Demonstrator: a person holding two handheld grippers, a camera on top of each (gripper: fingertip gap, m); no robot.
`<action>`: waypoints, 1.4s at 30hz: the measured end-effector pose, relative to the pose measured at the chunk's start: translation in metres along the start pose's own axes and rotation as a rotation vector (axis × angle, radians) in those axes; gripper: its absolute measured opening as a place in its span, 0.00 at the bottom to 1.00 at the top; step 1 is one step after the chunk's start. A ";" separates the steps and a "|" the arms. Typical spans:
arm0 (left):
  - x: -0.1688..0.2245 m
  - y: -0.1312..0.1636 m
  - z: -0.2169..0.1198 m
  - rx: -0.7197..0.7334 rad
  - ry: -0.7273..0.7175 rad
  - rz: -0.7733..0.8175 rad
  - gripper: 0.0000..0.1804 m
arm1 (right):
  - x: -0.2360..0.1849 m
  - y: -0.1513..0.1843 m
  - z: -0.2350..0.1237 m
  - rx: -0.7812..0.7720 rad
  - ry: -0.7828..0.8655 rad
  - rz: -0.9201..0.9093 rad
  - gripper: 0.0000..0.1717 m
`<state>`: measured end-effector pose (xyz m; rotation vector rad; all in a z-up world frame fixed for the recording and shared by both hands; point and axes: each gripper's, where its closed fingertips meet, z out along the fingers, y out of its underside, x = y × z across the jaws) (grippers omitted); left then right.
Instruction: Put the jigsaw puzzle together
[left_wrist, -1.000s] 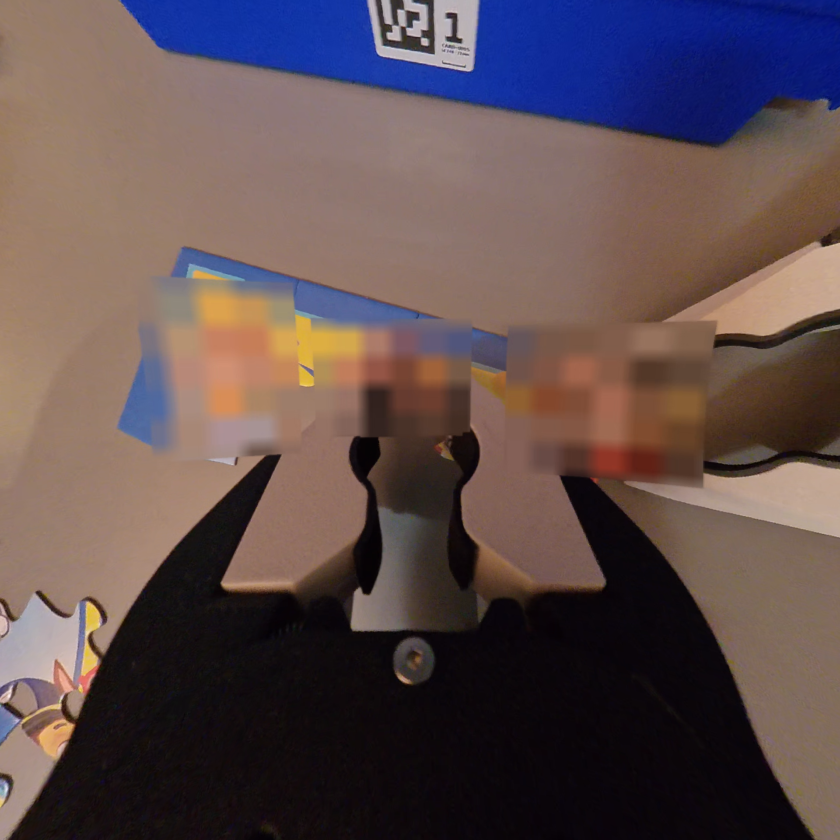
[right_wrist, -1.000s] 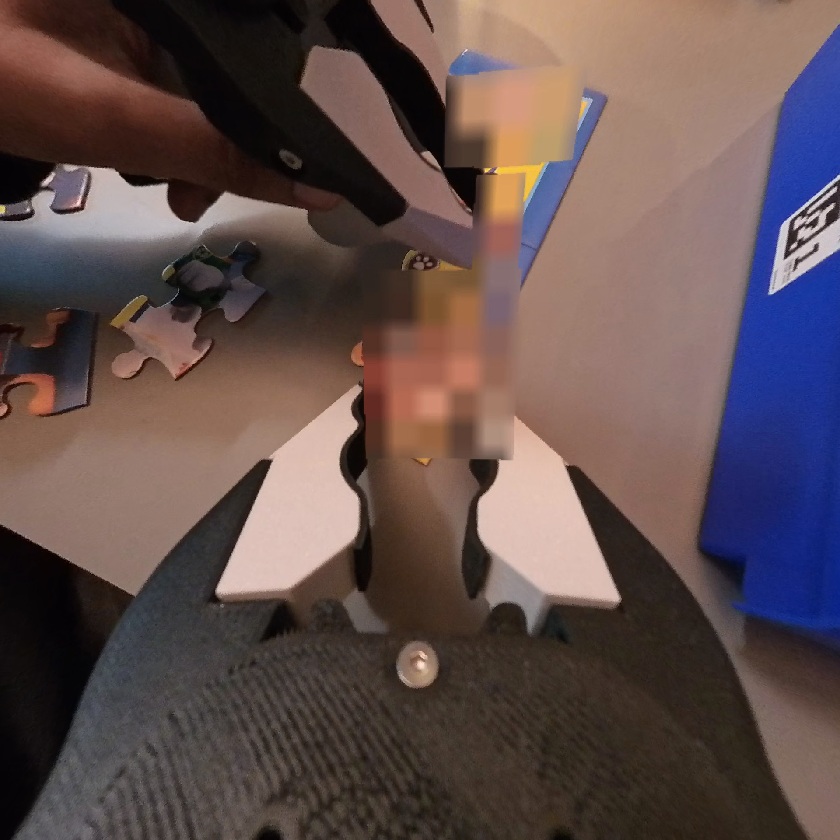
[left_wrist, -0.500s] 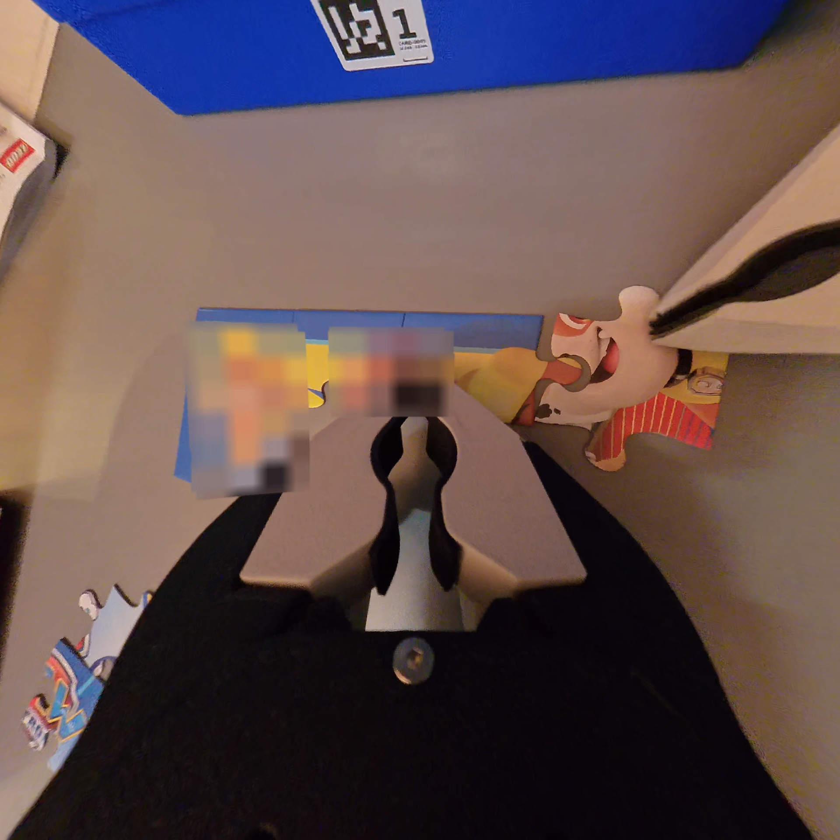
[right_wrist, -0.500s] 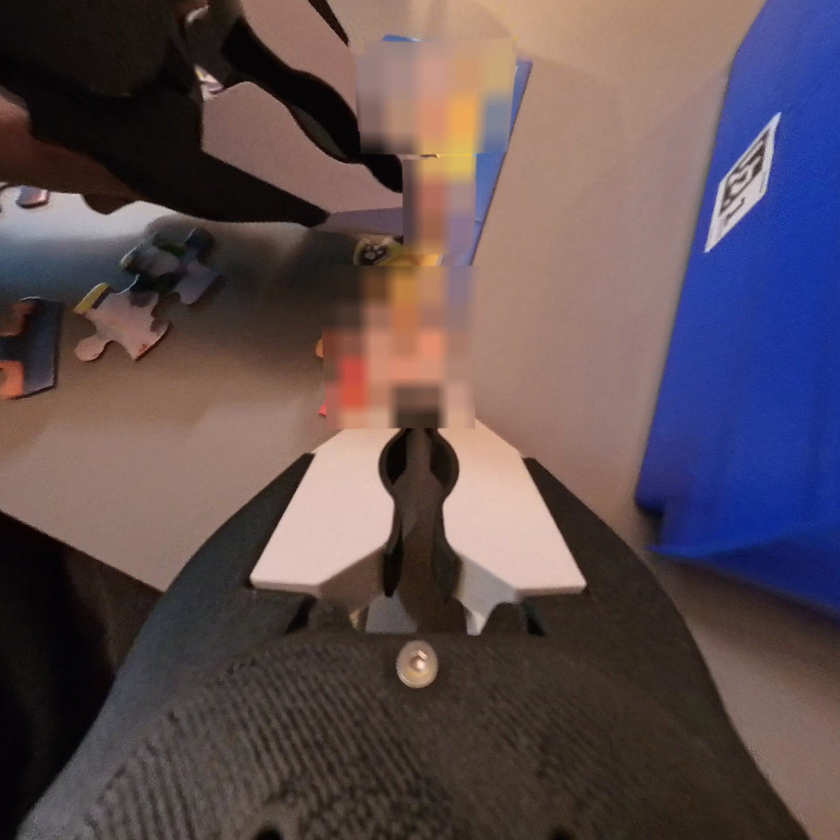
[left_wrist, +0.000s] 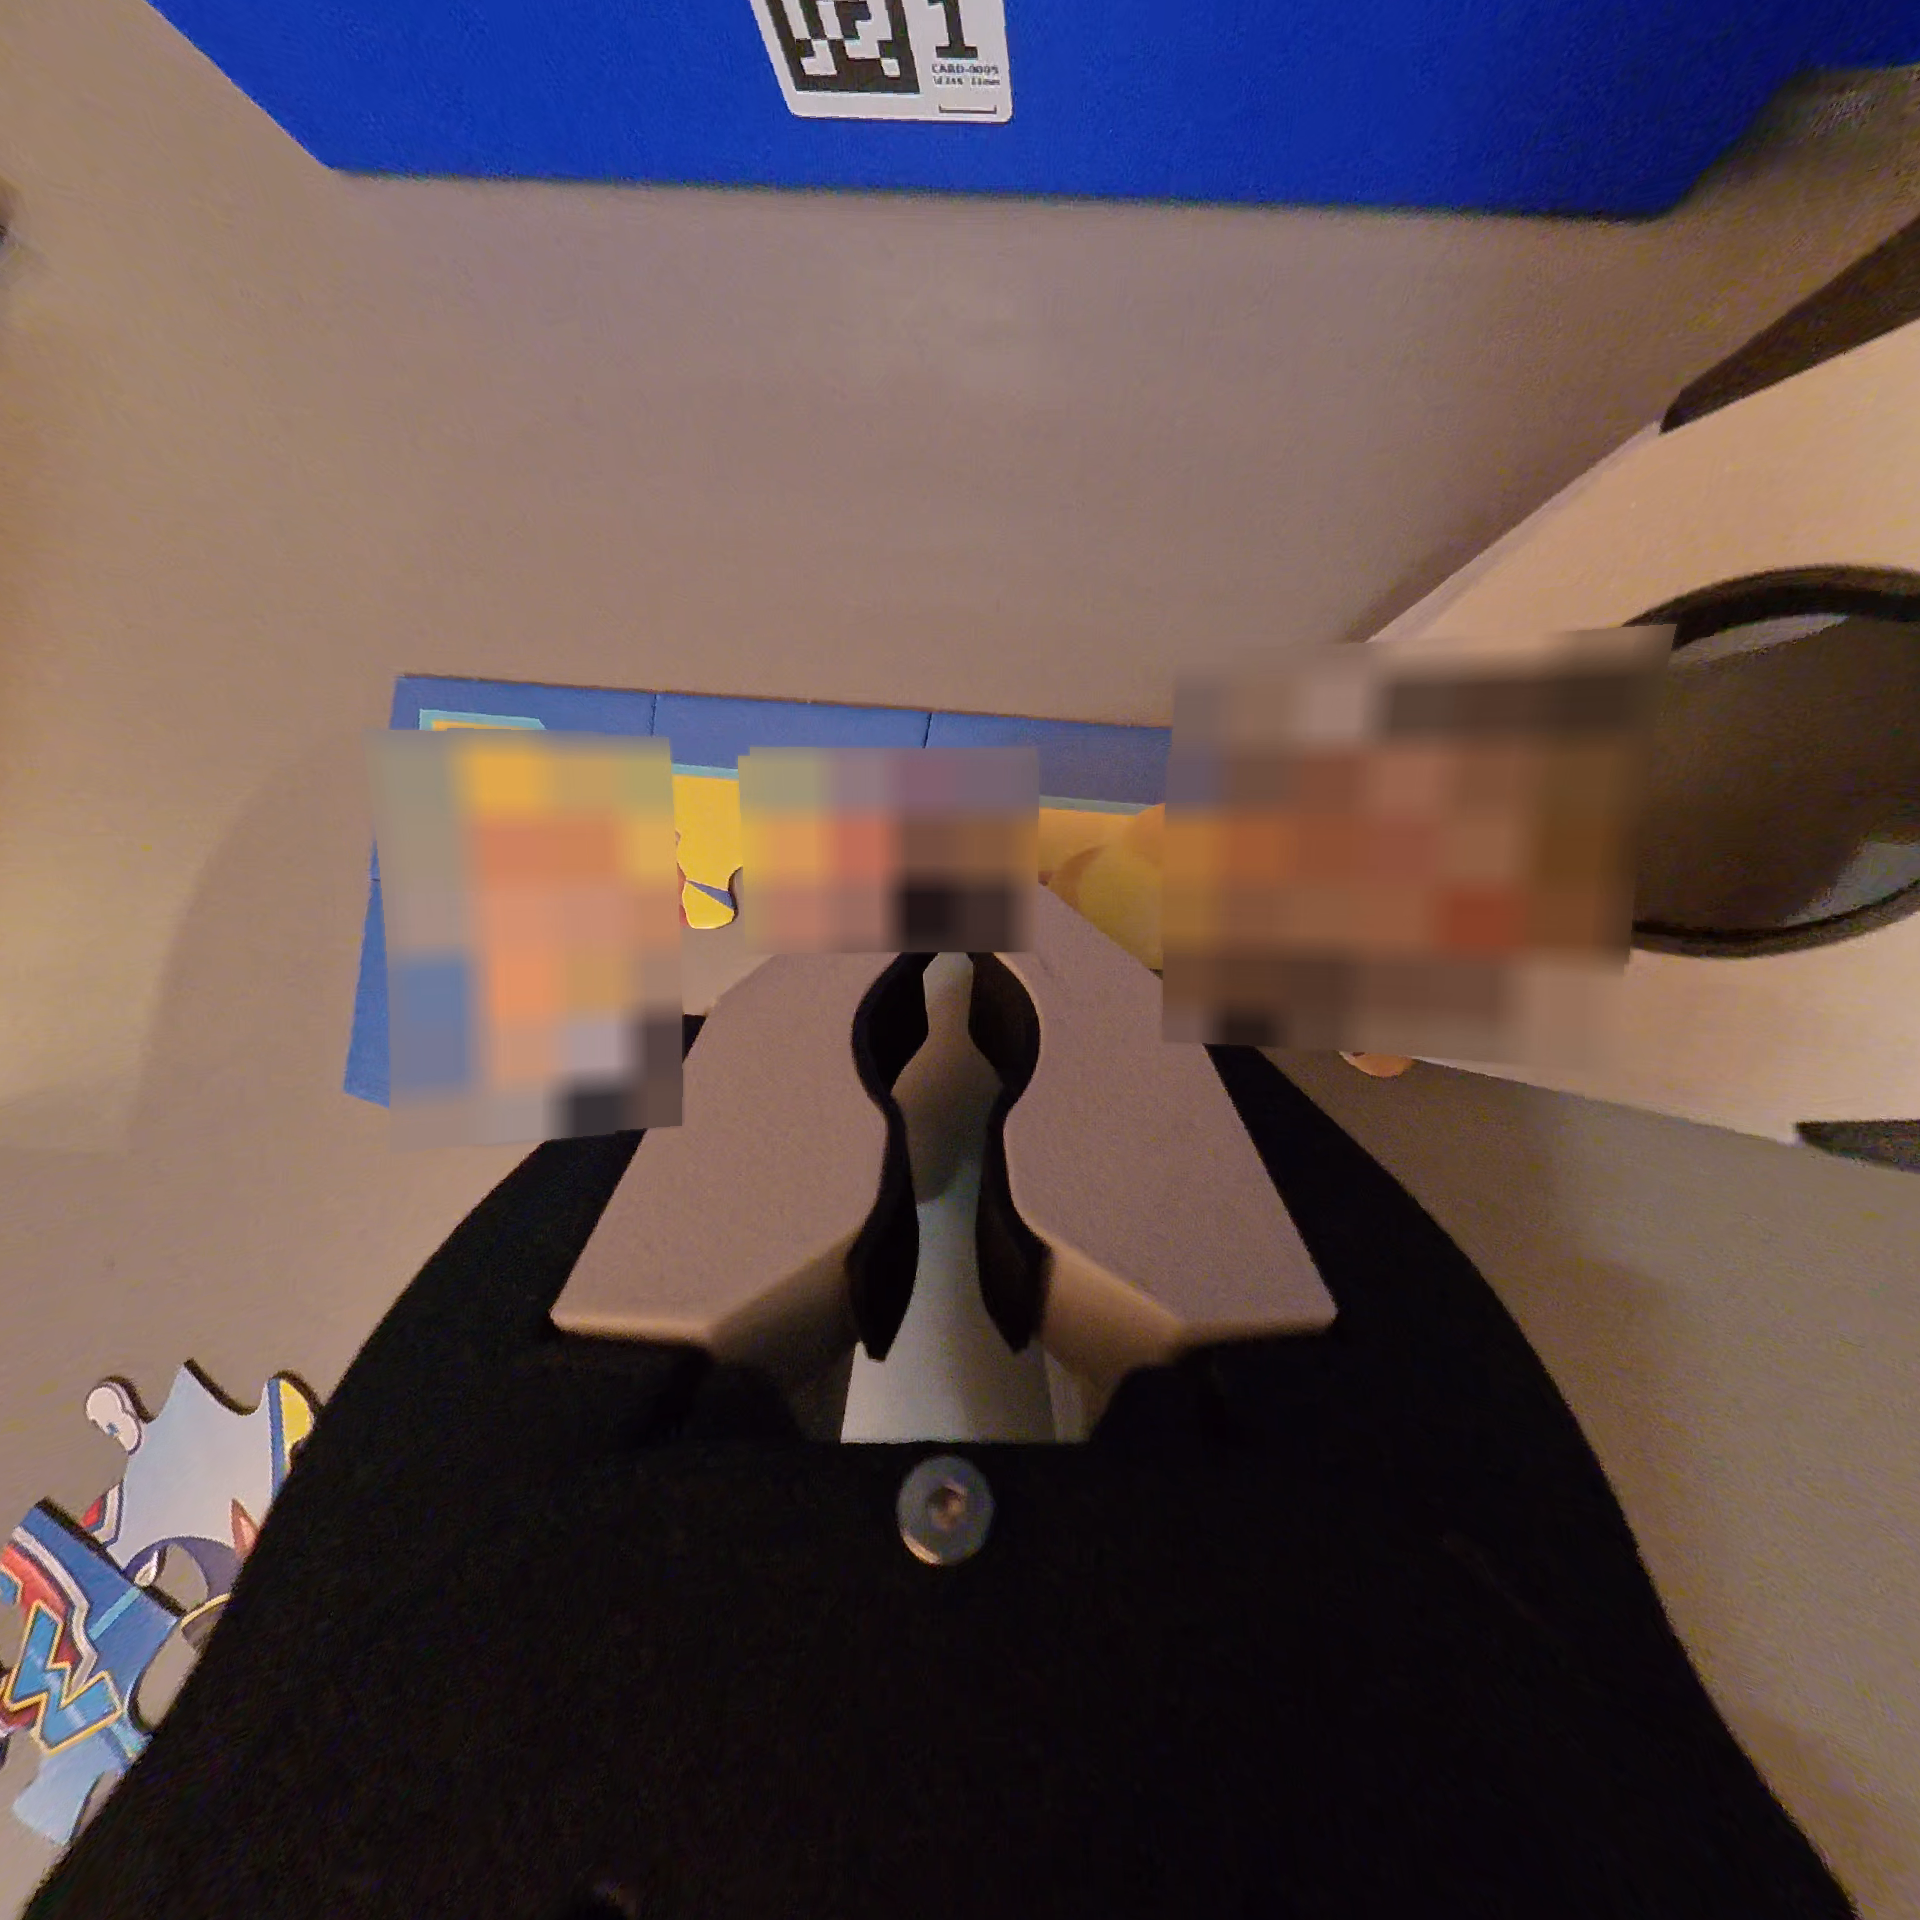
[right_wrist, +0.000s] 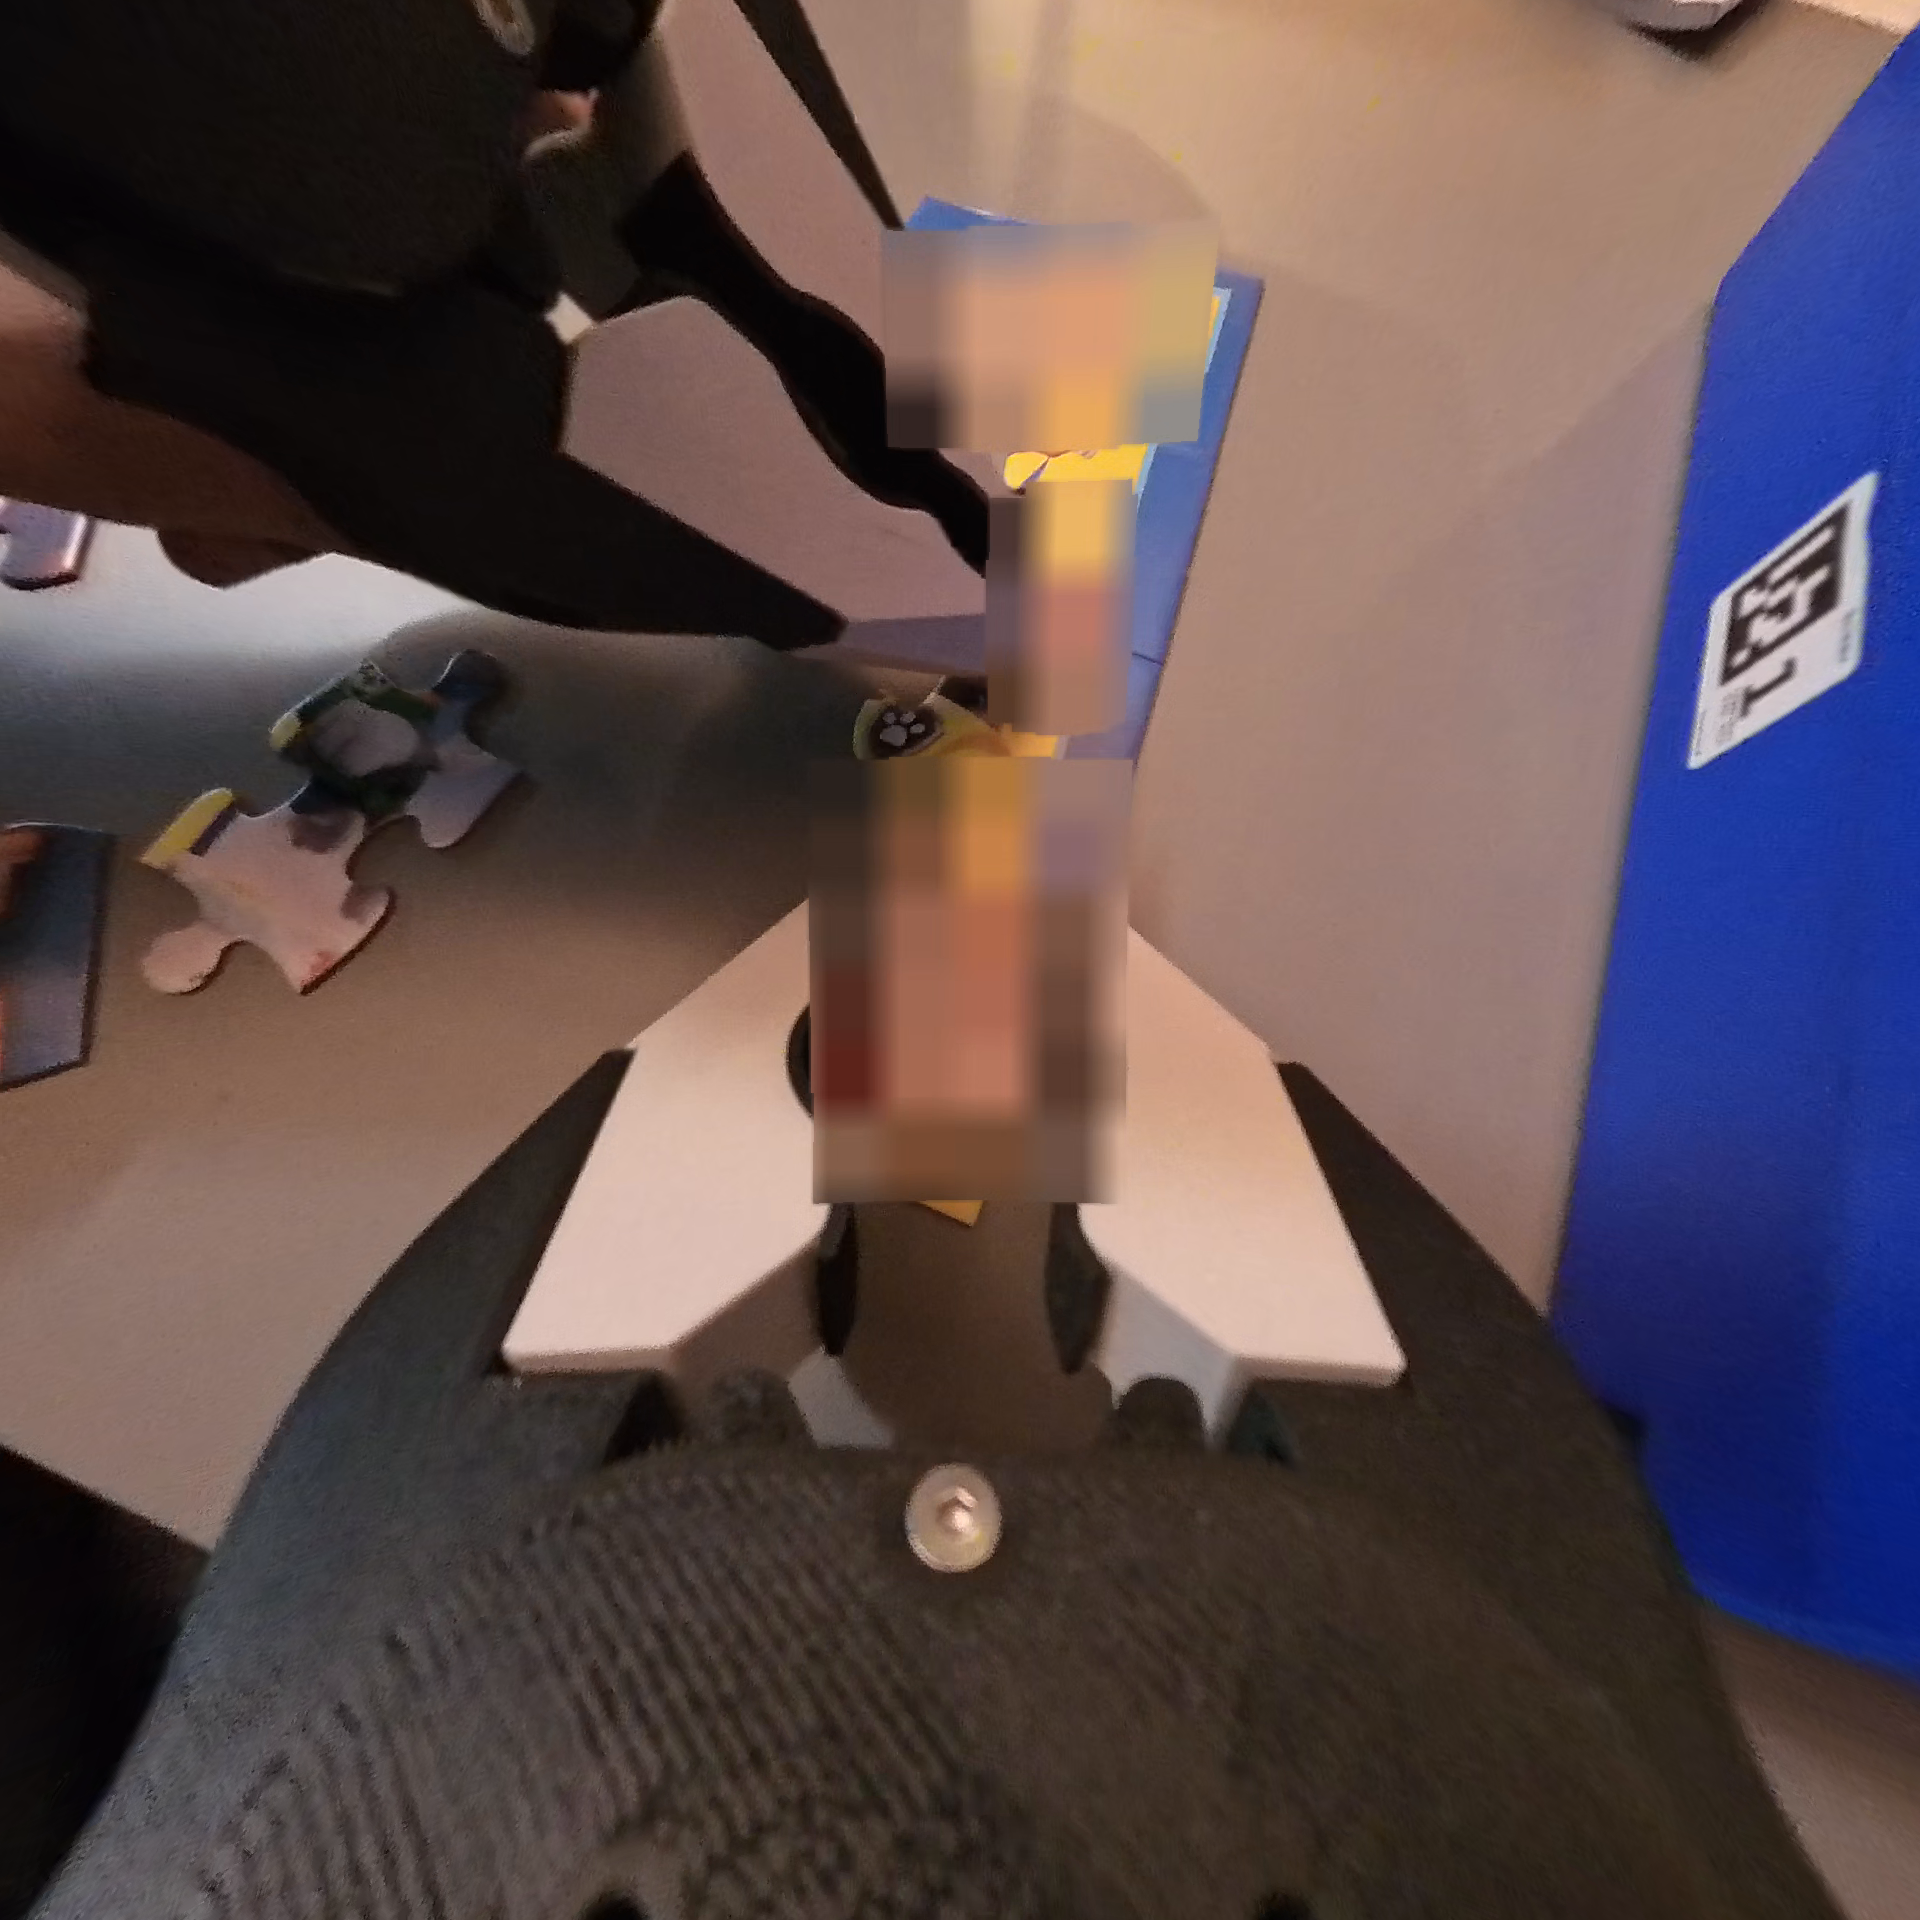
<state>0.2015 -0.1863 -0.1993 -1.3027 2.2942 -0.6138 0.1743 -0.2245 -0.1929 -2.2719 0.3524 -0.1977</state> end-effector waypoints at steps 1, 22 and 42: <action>0.000 0.000 0.000 0.000 0.006 -0.005 0.01 | 0.000 -0.001 0.000 0.002 0.015 -0.011 0.21; 0.000 0.001 0.000 -0.049 0.033 -0.009 0.02 | -0.015 -0.001 0.002 -0.043 -0.101 -0.098 0.10; 0.000 0.001 0.000 -0.070 0.054 -0.029 0.02 | -0.025 0.001 0.002 -0.116 -0.279 -0.197 0.09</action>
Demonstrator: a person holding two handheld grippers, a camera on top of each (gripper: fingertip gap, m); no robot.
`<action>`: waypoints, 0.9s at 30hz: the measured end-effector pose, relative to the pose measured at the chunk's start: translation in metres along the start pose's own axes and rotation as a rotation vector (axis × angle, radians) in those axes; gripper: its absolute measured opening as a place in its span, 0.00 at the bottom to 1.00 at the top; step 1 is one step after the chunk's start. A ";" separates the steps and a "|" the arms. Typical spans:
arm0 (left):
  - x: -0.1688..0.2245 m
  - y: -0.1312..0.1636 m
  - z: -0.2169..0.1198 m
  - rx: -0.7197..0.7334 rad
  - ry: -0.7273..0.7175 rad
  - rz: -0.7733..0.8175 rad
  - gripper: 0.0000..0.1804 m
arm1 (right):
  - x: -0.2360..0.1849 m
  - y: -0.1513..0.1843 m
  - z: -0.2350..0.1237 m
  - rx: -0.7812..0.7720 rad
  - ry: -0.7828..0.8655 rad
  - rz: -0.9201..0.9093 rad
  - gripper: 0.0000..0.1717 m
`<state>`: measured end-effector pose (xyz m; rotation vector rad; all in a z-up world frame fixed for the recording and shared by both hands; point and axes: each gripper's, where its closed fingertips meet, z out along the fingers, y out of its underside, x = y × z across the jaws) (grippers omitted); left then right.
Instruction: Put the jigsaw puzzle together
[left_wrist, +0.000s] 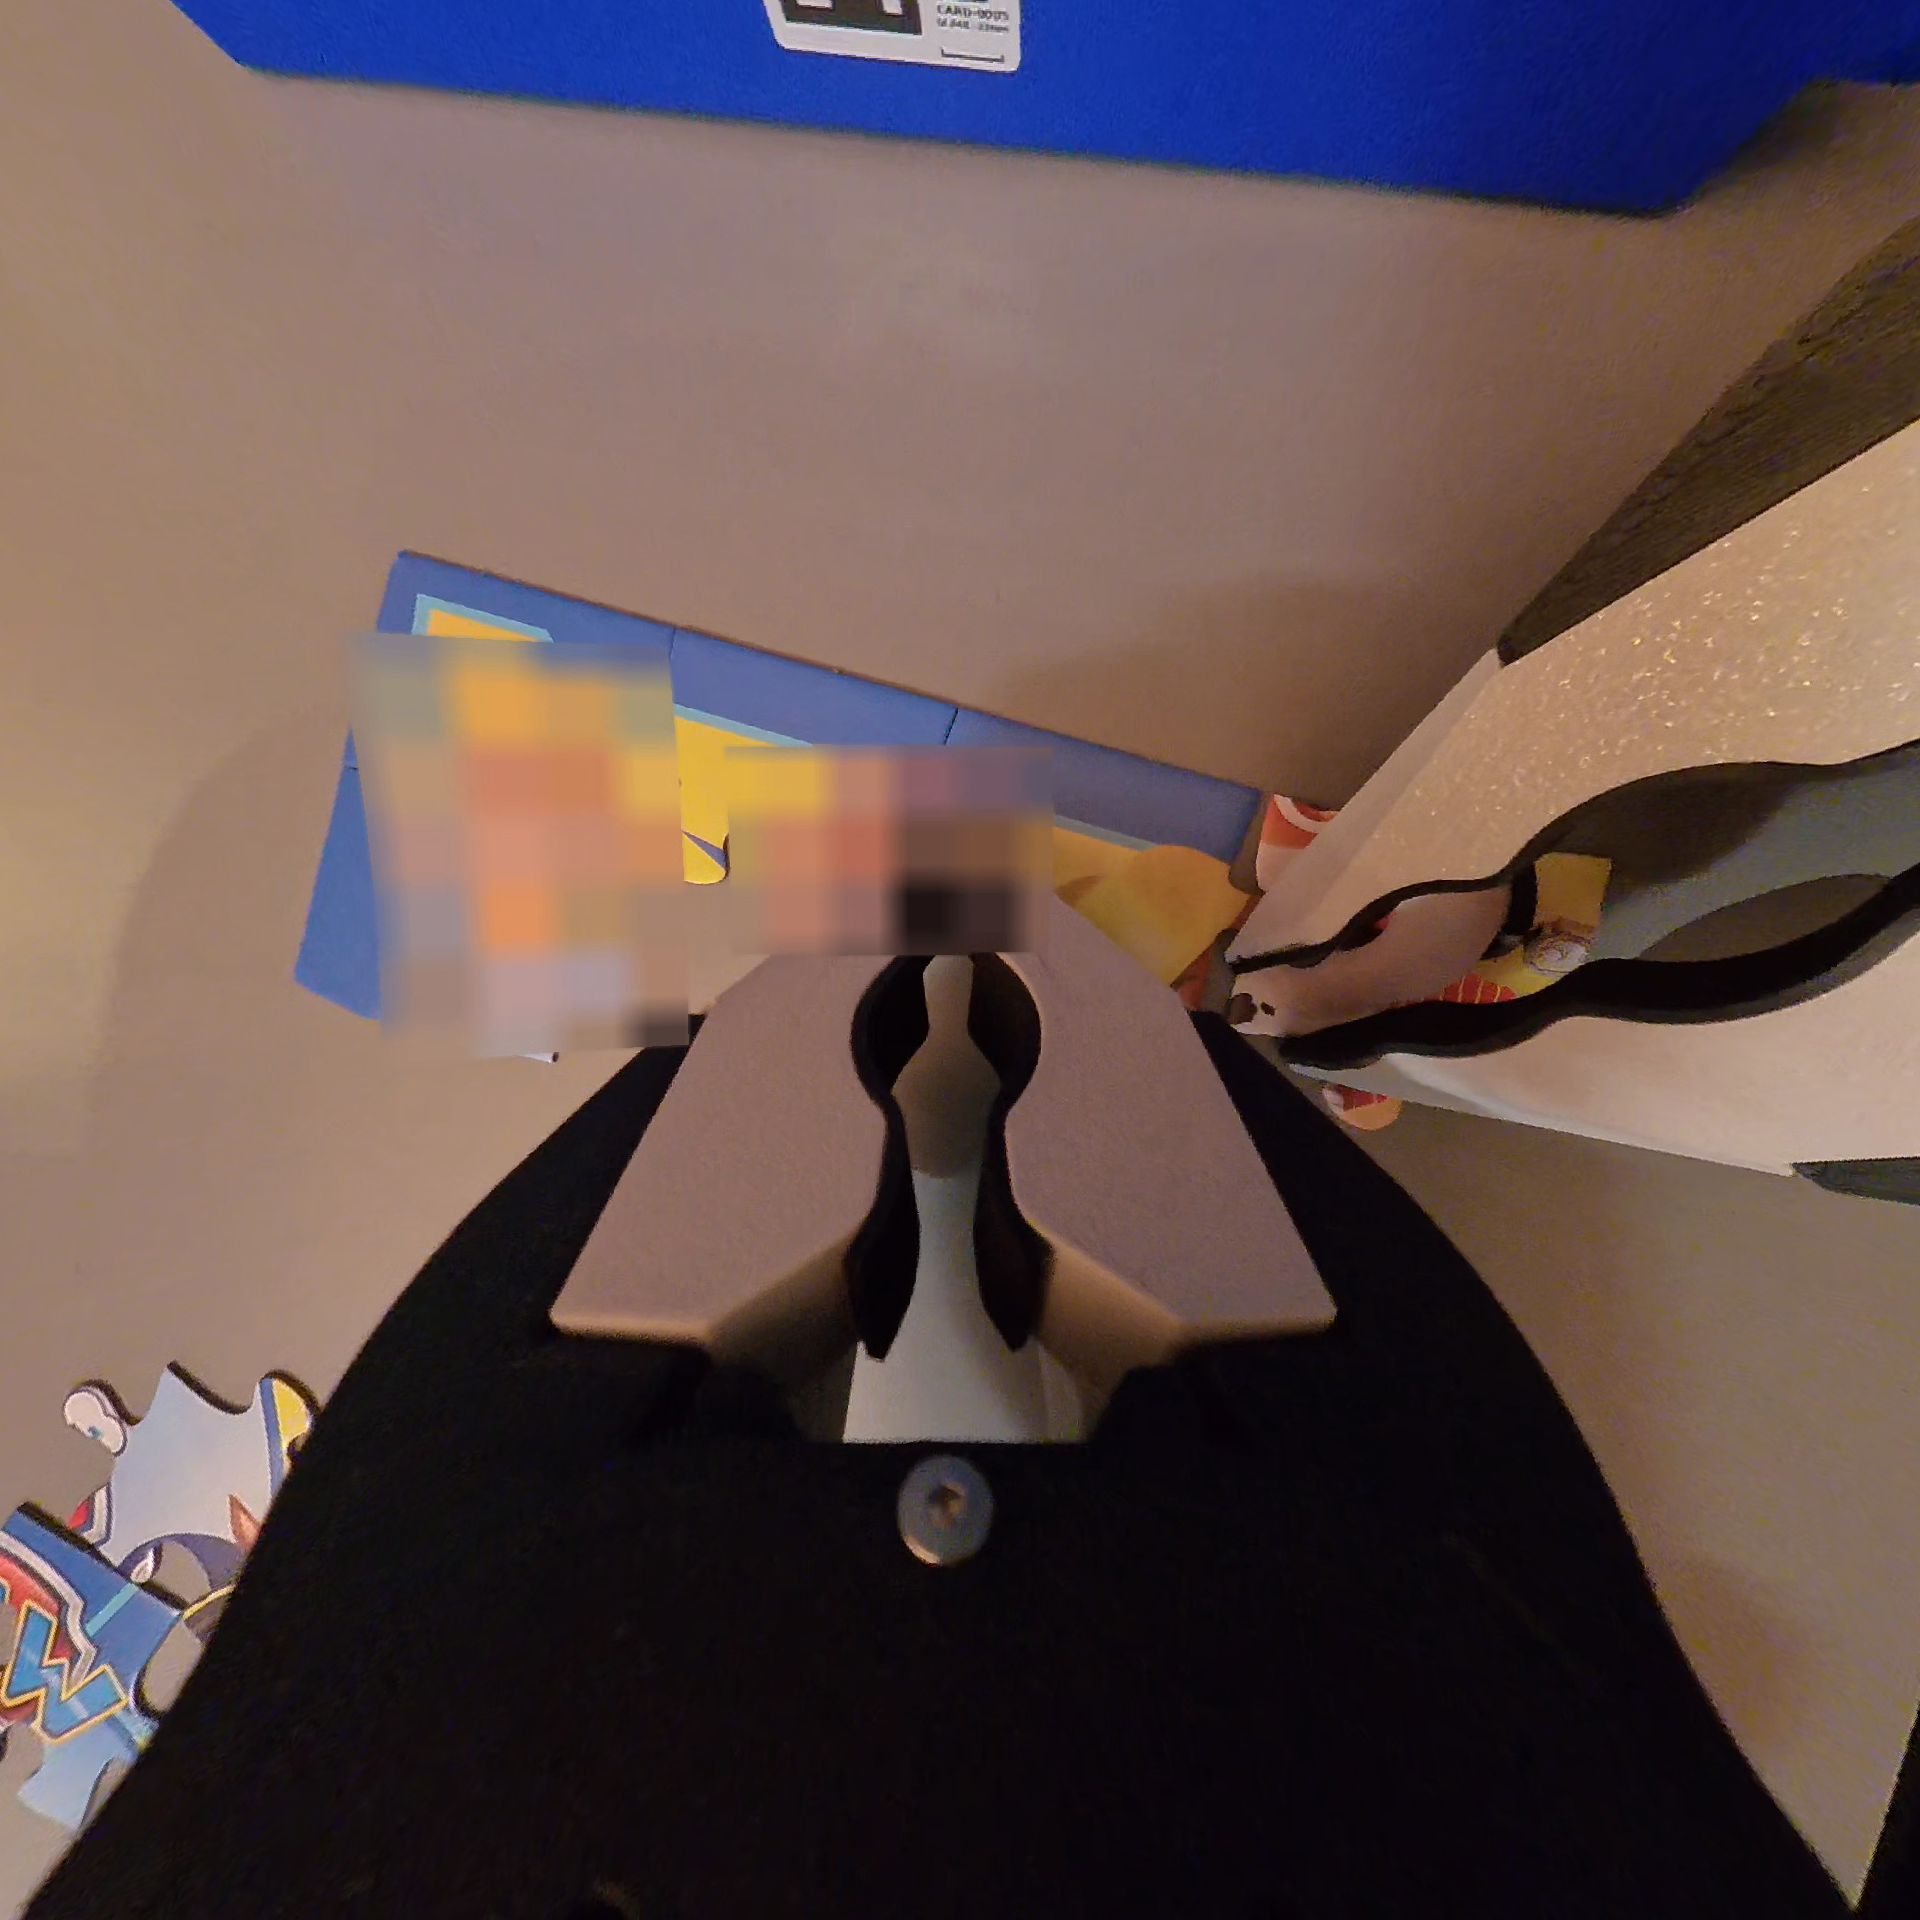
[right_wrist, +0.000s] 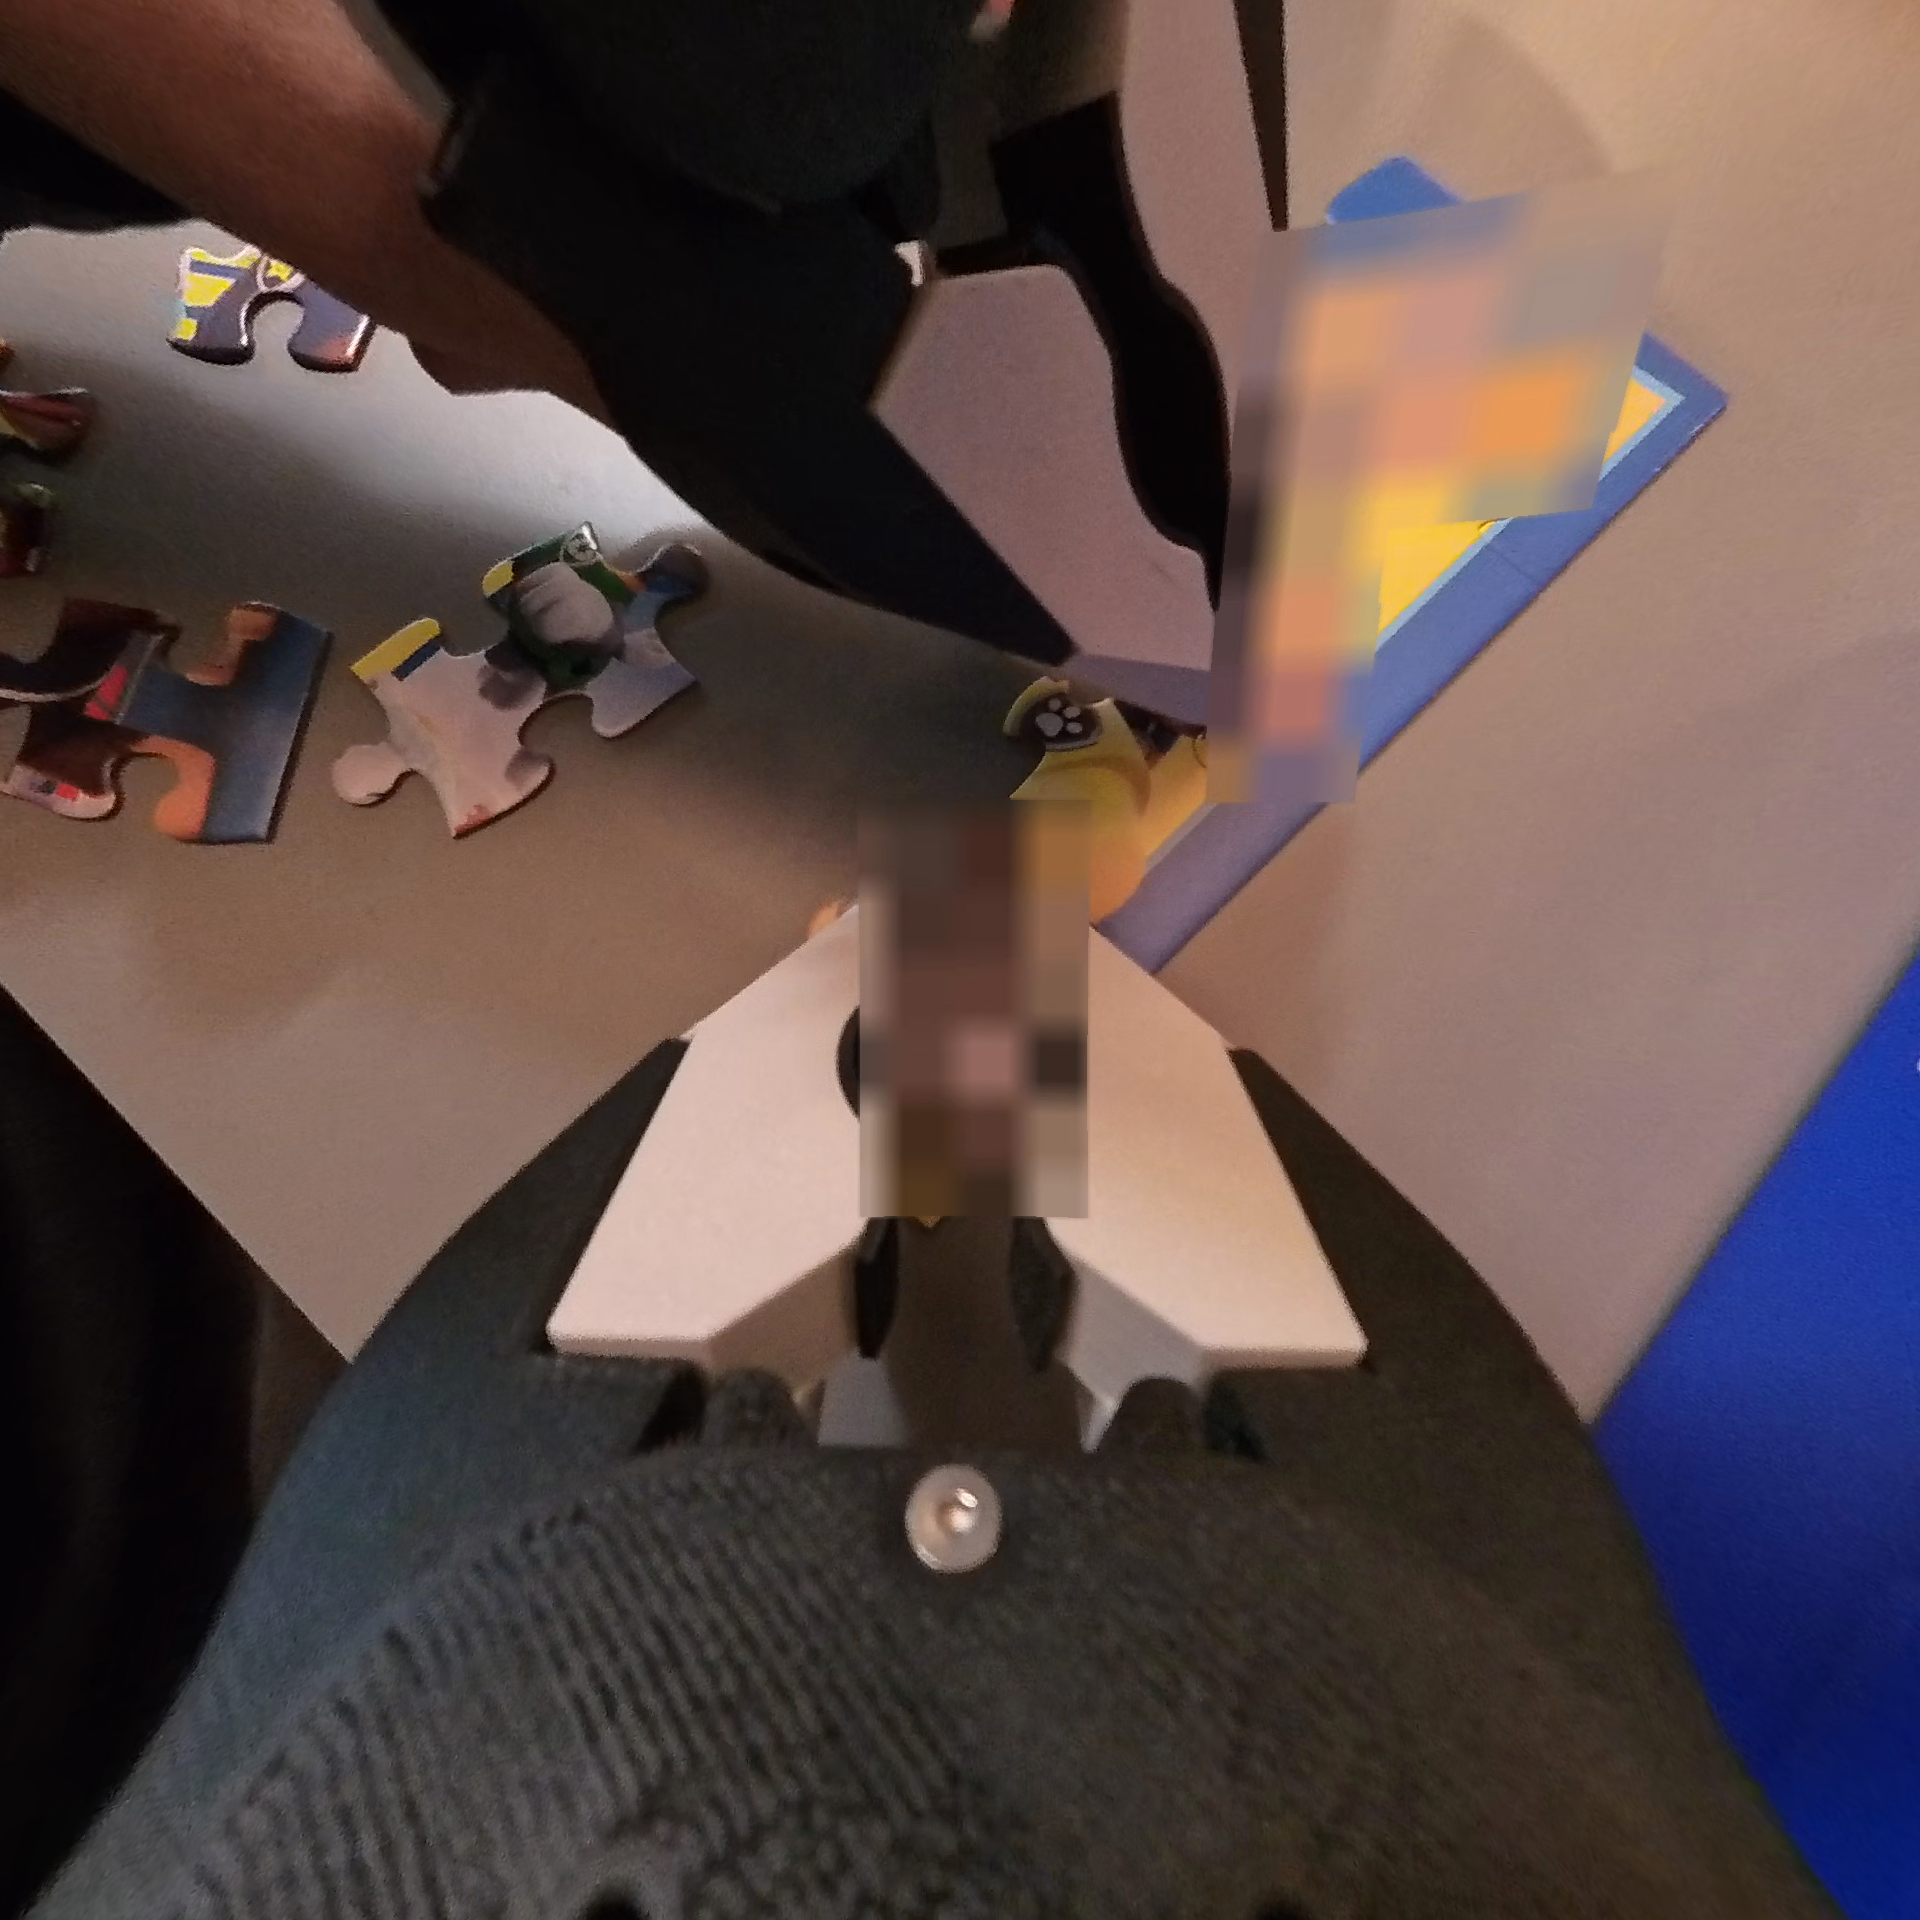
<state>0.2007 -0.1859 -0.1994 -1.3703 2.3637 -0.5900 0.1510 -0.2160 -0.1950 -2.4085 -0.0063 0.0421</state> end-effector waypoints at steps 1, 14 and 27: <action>0.000 0.000 0.000 0.001 0.000 0.000 0.02 | 0.000 0.000 0.000 -0.003 -0.001 -0.003 0.09; 0.000 0.000 0.000 0.013 -0.006 0.012 0.02 | -0.022 0.010 -0.008 -0.017 -0.041 0.023 0.00; 0.000 0.000 0.000 0.018 -0.023 0.019 0.02 | 0.019 0.015 -0.014 0.079 0.172 0.118 0.40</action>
